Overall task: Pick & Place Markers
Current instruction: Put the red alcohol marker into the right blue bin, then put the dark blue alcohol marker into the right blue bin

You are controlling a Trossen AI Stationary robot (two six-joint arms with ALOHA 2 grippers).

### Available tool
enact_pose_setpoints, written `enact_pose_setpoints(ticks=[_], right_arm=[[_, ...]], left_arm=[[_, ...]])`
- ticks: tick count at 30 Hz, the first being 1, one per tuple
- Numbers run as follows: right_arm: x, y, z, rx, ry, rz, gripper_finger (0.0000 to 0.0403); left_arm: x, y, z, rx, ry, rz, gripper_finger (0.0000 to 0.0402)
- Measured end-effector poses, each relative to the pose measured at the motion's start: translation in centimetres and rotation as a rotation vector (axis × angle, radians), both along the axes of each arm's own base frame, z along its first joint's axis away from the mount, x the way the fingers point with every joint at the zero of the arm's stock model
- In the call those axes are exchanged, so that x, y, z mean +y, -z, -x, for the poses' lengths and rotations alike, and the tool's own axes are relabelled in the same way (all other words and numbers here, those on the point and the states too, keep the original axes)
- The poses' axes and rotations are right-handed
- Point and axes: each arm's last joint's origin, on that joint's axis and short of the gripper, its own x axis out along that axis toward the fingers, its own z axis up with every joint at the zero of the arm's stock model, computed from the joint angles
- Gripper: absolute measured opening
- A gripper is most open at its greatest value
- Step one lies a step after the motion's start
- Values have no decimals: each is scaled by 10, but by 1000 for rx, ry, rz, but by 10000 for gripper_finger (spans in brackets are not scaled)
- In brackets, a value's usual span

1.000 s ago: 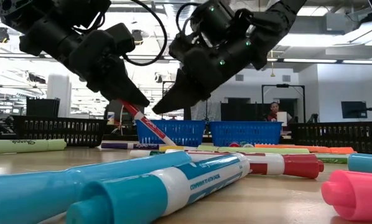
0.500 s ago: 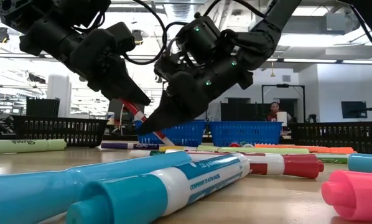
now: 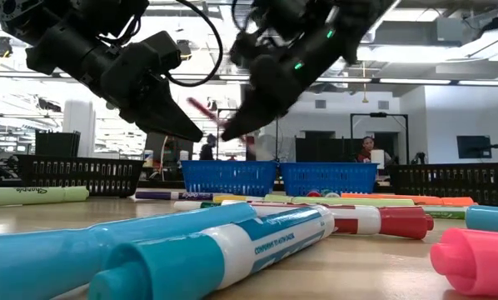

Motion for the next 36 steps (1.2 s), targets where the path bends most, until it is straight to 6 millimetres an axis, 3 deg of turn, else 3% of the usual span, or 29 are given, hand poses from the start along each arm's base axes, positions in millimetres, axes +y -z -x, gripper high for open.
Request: enact_pose_setpoints(ticks=[6, 15, 23, 36], right_arm=[[-19, -24, 37, 193, 295, 204, 26], [-63, 8, 81, 438, 594, 146, 47], [-75, 17, 80, 449, 576, 2, 35], [-70, 11, 71, 352, 555, 38, 134]], left_arm=[[4, 0, -1, 0, -15, 0, 92], [7, 2, 0, 25, -42, -16, 92], [7, 3, 1, 32, -71, -4, 93], [9, 13, 7, 128, -130, 49, 93]])
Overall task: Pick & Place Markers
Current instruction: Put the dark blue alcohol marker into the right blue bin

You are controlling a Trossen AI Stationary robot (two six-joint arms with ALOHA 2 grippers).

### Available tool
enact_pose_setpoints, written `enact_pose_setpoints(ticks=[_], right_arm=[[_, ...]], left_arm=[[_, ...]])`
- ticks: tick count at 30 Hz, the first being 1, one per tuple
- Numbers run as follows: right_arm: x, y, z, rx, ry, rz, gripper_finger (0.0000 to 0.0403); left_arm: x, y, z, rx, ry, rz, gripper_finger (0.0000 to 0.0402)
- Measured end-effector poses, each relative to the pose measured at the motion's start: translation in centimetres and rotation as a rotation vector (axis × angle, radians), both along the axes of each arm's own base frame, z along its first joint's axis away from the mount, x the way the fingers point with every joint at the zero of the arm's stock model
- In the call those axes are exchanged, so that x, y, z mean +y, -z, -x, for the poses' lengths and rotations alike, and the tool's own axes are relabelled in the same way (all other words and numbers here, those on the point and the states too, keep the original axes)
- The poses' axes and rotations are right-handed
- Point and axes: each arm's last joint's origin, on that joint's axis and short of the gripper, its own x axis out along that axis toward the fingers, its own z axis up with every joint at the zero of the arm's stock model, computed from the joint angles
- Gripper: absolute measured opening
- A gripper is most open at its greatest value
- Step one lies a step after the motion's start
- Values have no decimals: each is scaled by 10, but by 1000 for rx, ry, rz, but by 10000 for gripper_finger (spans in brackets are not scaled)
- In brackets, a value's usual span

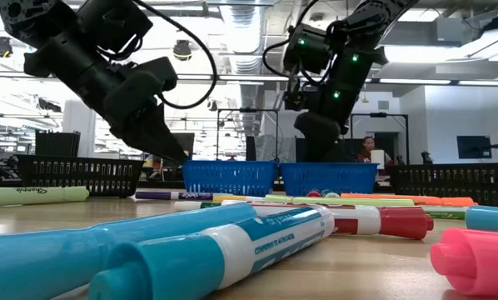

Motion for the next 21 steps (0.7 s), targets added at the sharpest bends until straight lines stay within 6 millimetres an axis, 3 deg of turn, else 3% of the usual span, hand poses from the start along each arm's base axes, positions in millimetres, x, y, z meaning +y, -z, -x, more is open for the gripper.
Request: enact_pose_setpoints(ticks=[4, 14, 21], right_arm=[[2, -1, -2, -14, -30, 2, 142], [2, -1, -4, -29, -40, 7, 133], [2, -1, -4, -29, -40, 7, 129]], left_arm=[[6, 3, 2, 40, -19, -11, 100], [20, 5, 1, 59, 23, 22, 178], [14, 15, 11, 85, 16, 62, 174]])
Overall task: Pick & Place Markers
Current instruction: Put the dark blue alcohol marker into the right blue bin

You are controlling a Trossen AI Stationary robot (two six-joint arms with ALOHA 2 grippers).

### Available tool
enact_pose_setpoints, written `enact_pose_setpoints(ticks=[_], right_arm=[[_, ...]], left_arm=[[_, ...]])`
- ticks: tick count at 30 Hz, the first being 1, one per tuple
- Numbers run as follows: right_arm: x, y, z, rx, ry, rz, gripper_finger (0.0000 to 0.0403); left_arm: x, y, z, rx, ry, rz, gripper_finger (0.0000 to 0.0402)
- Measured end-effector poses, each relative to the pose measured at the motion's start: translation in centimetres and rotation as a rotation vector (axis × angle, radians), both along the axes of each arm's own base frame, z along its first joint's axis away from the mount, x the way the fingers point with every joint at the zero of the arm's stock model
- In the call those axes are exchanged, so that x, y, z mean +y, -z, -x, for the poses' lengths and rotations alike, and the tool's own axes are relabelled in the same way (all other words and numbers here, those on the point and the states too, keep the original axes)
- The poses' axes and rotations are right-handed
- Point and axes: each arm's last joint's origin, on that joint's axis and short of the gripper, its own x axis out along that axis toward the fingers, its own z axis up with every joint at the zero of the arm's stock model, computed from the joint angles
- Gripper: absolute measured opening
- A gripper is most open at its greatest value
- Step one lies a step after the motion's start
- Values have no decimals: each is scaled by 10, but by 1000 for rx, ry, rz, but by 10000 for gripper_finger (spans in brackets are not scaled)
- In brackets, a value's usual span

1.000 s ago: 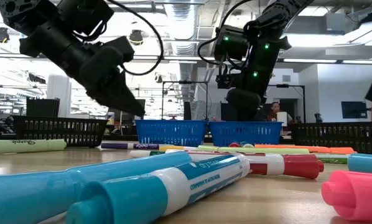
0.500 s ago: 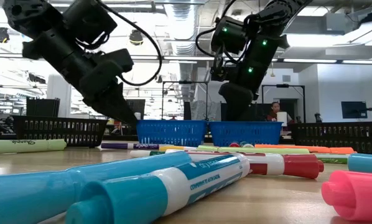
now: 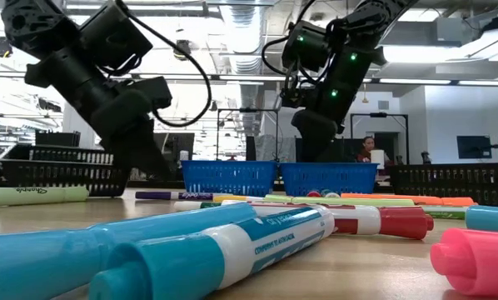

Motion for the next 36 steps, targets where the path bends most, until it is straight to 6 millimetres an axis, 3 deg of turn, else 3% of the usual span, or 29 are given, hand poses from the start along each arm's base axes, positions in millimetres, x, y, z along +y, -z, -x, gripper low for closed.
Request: enact_pose_setpoints(ticks=[8, 17, 21, 25, 36], right_arm=[[0, 0, 0, -1, -1, -1, 129], [-1, -2, -4, -36, -35, 20, 129], [-1, -3, -6, -57, -41, 26, 129], [-1, -9, -10, -67, -60, 38, 129], [-2, -15, -14, -89, -60, 42, 129]], left_arm=[[1, 2, 3, 9, 1, -14, 160], [12, -21, -18, -19, 82, -106, 159], [18, -30, -24, 69, 110, -63, 159], [19, -27, -20, 158, 102, -29, 159], [19, -14, -16, 198, 41, -13, 159]])
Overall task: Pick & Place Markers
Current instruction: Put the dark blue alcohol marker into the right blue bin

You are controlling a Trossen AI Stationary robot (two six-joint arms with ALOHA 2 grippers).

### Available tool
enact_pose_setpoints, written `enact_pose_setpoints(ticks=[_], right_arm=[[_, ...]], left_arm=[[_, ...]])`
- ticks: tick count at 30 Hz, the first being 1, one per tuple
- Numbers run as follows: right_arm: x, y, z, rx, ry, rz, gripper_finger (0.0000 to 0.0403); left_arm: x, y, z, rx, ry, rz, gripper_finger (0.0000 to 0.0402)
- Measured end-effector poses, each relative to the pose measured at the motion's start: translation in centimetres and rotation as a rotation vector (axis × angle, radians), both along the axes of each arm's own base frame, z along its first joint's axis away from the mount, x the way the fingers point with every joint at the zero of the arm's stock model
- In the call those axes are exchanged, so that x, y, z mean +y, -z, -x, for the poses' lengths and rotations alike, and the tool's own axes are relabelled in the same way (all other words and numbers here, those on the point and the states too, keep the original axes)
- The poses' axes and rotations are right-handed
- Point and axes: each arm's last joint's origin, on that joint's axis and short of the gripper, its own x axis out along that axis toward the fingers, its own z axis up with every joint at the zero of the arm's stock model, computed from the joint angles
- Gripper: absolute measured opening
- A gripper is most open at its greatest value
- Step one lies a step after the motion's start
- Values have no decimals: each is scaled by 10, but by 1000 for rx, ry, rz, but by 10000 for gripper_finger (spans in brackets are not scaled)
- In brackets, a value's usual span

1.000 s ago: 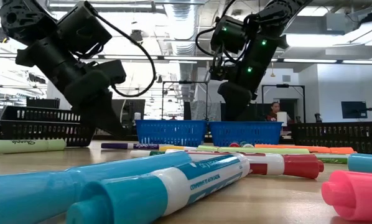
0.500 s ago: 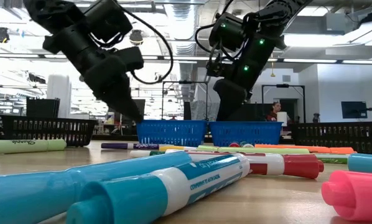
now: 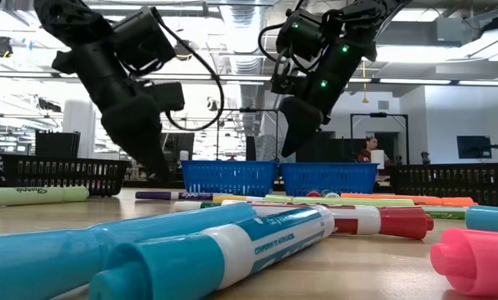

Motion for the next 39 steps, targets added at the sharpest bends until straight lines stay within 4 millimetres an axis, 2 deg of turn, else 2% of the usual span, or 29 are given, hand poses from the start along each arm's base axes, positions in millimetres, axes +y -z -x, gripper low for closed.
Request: enact_pose_setpoints(ticks=[4, 10, 13, 18, 25, 29, 35, 39], right_arm=[[0, 0, 0, -1, -6, 4, 129], [0, 0, -1, -3, -8, 6, 129], [0, 0, -1, -6, -8, 6, 129], [0, -1, -1, -8, -9, 7, 129], [11, -2, -4, -12, -82, 35, 129], [26, -5, -11, -47, -218, 46, 129], [53, -10, -20, -166, -571, -93, 129], [63, -8, -31, -258, -627, -83, 129]], left_arm=[[-1, 18, -4, 65, 6, -13, 157], [-1, 23, -12, 86, 3, -17, 138], [-1, 22, -13, 78, 5, -13, 108], [-1, 21, -14, 70, 7, -10, 31], [-9, 18, -16, 15, -5, 12, 37], [-20, 16, -15, -4, 31, 18, 33], [-27, -1, -14, -85, 13, -46, 34], [-28, -19, -11, -162, 6, -52, 35]])
